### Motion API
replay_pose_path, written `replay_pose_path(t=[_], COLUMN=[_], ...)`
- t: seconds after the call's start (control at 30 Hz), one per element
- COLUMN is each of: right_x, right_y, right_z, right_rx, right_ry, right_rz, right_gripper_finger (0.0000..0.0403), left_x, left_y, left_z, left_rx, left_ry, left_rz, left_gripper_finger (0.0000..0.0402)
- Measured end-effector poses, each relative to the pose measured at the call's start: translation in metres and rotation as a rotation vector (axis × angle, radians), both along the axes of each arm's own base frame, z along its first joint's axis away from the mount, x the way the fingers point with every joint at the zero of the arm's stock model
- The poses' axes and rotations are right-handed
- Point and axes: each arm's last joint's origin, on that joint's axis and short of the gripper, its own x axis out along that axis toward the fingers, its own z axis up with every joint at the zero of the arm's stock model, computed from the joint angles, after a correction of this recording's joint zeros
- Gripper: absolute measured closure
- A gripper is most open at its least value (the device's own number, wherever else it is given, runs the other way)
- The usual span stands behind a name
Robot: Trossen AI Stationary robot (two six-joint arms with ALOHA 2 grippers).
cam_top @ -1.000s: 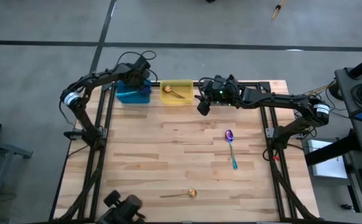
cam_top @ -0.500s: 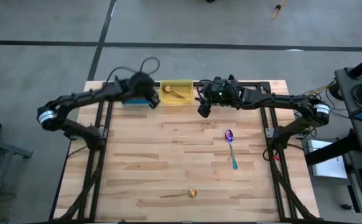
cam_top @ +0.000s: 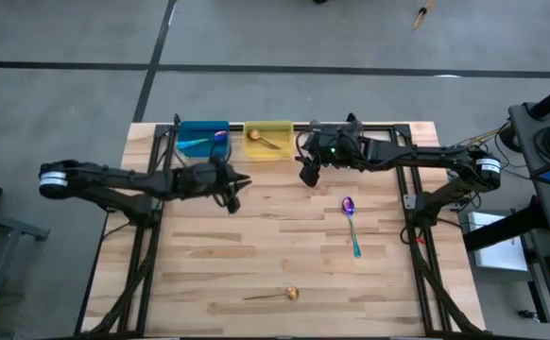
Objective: Sort silverware by color (type)
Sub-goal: Put the blue spoon into the blue bin
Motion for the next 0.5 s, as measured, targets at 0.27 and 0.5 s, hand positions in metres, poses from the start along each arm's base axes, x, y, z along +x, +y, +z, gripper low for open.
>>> replay_pose_path(t=[0.27, 0.5], right_x=[0.000, -0.002], right_y=[0.007, 0.014], right_z=[-0.003, -0.008], right_rx=[0.051, 0.130], right_ry=[0.016, 0.045], right_rz=[-0.009, -0.037], right_gripper_finger=[0.0232, 0.0232], left_x=[-0.001, 0.010], left_y=[-0.008, -0.007], left_z=[-0.018, -0.021], left_rx=[-0.007, -0.010], left_ry=[-0.067, -0.045], left_rz=[-0.029, -0.028], left_gripper_finger=[0.0354, 0.0354])
